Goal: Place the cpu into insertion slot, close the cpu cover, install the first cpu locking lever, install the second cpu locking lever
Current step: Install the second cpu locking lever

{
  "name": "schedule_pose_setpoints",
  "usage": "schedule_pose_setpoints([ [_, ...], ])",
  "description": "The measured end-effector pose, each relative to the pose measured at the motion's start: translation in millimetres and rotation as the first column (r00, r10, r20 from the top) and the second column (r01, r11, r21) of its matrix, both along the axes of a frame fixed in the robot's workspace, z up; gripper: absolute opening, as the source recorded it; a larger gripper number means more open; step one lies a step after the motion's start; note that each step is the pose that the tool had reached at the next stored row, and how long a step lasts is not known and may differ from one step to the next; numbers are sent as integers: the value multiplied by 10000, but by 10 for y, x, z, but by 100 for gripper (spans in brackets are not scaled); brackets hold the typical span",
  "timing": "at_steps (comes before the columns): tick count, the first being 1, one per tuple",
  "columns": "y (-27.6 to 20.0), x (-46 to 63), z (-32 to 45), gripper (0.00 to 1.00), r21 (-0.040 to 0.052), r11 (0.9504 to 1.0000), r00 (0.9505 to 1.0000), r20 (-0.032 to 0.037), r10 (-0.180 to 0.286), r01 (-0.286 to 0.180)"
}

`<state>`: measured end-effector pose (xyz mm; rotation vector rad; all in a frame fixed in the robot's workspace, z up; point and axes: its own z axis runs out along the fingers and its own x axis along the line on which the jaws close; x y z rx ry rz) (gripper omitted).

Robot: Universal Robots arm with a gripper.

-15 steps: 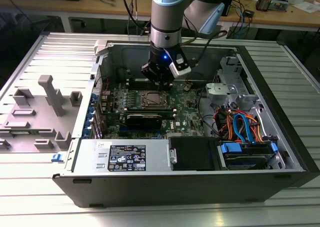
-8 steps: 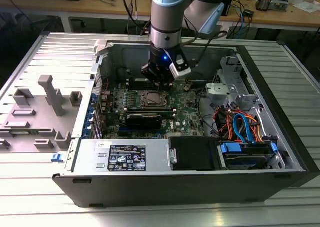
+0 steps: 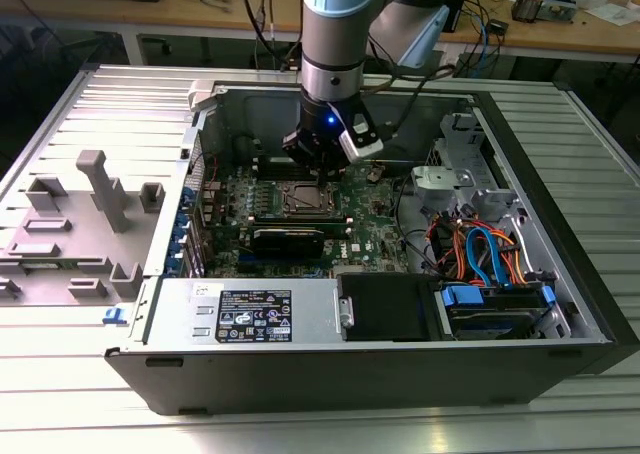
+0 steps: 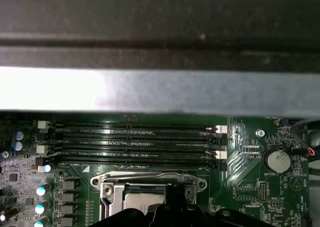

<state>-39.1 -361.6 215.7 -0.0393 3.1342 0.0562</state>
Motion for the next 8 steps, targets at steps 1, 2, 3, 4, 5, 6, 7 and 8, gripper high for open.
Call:
schedule_pose_setpoints([
  [1, -15, 0, 0, 11, 0, 10000, 10000, 0, 0, 0],
  [2, -21, 0, 0, 11, 0, 10000, 10000, 0, -1, 1],
  [3, -24, 0, 0, 11, -2, 10000, 10000, 0, -1, 1],
  [4, -26, 0, 2, 11, -3, 10000, 10000, -1, 0, 0],
  [5, -29, 0, 5, 11, -4, 10000, 10000, -1, 0, 0],
  [6, -31, 0, 9, 11, -2, 10000, 10000, 0, 0, 0],
  [7, -33, 0, 15, 11, -2, 10000, 10000, 0, -1, 1],
  [8, -34, 0, 19, 11, -2, 10000, 10000, 0, -1, 1],
])
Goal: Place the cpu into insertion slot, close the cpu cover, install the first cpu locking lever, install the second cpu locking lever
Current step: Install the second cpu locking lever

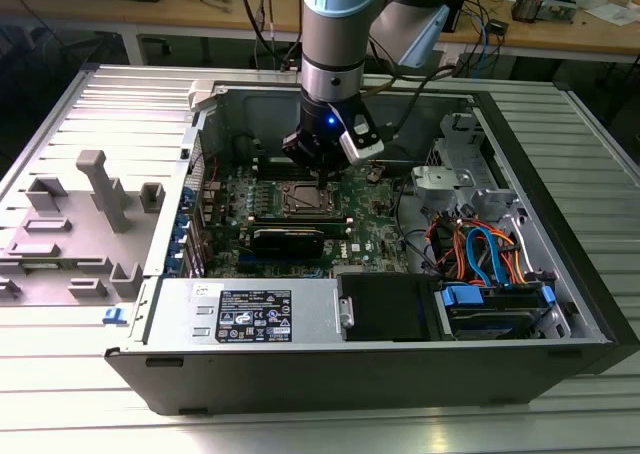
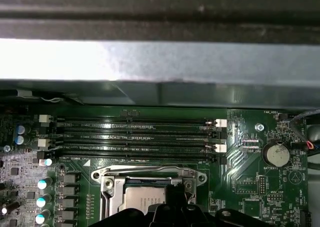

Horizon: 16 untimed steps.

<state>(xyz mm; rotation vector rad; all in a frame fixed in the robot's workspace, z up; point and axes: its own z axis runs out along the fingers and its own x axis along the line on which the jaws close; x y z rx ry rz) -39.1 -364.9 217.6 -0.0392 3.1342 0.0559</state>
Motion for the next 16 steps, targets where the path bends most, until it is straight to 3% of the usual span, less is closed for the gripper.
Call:
schedule_pose_setpoints([
  [10, -32, 1, 0, 11, 0, 10000, 10000, -1, 1, -1],
  [16, -109, 1, 1, 11, 0, 10000, 10000, -3, 1, -1],
])
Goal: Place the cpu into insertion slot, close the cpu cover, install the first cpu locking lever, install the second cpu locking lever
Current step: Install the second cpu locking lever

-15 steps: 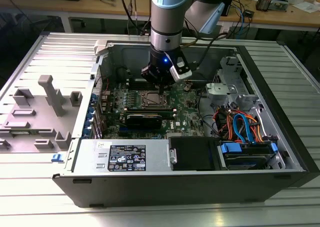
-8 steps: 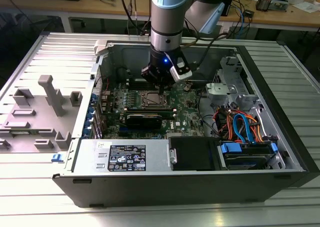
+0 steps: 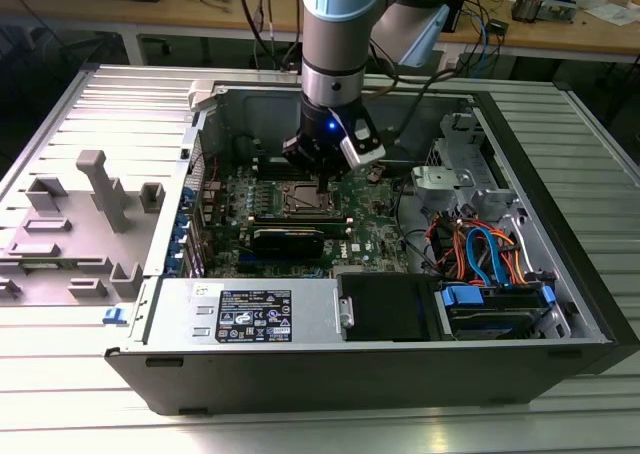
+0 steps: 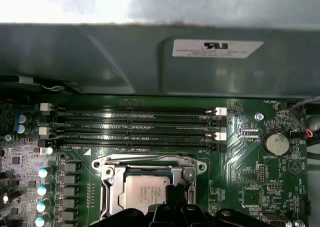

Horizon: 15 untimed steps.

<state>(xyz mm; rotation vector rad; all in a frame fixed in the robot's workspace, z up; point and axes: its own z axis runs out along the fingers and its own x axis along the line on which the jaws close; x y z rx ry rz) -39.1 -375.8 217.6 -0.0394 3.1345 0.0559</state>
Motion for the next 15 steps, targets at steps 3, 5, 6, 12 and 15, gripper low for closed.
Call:
schedule_pose_setpoints([
  [3, -13, 0, 17, 11, 0, 10000, 10000, 0, 0, 0],
  [5, -19, 0, 48, 11, -1, 10000, 10000, 0, -1, 1],
  [6, -24, 0, 53, 11, 1, 10000, 10000, 1, 0, 0],
  [12, -82, 0, 54, 11, 0, 10000, 10000, 0, 0, 0],
  [15, -122, 0, 68, 11, 0, 10000, 10000, 0, -1, 1],
])
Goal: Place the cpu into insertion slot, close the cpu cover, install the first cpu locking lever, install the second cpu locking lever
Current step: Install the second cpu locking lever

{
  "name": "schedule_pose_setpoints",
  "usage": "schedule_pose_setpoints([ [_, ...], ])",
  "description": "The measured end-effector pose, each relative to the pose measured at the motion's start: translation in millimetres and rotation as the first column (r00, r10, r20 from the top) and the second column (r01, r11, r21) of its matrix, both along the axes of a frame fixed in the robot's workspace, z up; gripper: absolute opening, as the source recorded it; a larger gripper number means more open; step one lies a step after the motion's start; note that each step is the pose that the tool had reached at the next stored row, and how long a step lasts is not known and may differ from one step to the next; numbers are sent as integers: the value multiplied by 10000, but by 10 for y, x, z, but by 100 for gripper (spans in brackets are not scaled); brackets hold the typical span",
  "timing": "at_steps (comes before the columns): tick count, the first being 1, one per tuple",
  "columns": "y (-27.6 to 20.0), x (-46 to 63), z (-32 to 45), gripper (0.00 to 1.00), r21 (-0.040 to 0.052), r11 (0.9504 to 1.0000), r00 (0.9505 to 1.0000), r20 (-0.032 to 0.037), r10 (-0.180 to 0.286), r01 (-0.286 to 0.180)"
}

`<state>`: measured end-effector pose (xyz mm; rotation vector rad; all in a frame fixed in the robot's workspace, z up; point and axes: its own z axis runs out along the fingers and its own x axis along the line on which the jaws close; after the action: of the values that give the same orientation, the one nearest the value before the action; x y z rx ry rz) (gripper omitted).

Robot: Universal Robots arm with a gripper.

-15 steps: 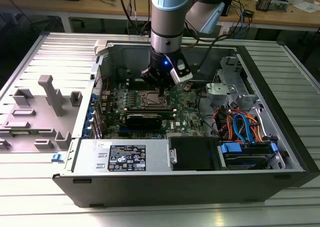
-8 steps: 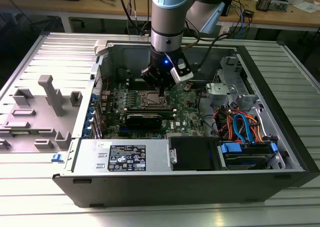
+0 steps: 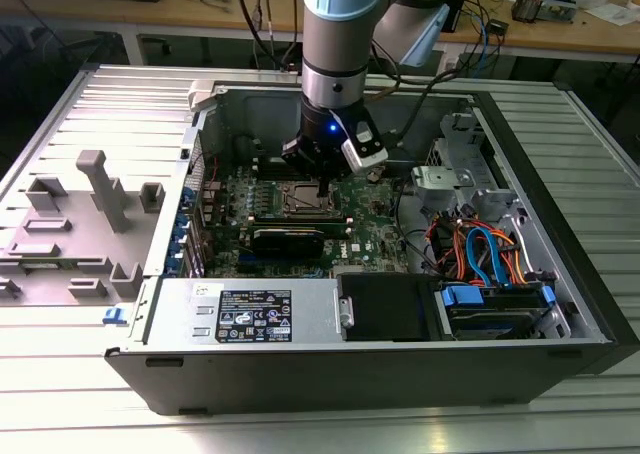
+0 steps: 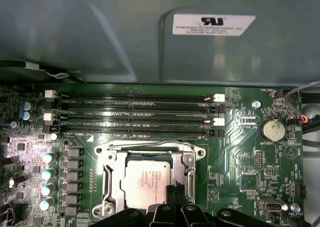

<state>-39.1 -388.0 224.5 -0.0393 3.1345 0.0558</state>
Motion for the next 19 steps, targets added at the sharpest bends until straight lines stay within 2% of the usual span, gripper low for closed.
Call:
schedule_pose_setpoints([
  [9, -46, 1, 120, 11, 2, 10000, 10000, 1, 2, -2],
  [14, -134, 0, 126, 11, 1, 10000, 10000, 0, 1, -1],
  [16, -215, 0, 126, 11, 1, 10000, 10000, 0, 0, 0],
  [19, -240, -1, 126, 11, 1, 10000, 10000, 0, -2, 2],
])
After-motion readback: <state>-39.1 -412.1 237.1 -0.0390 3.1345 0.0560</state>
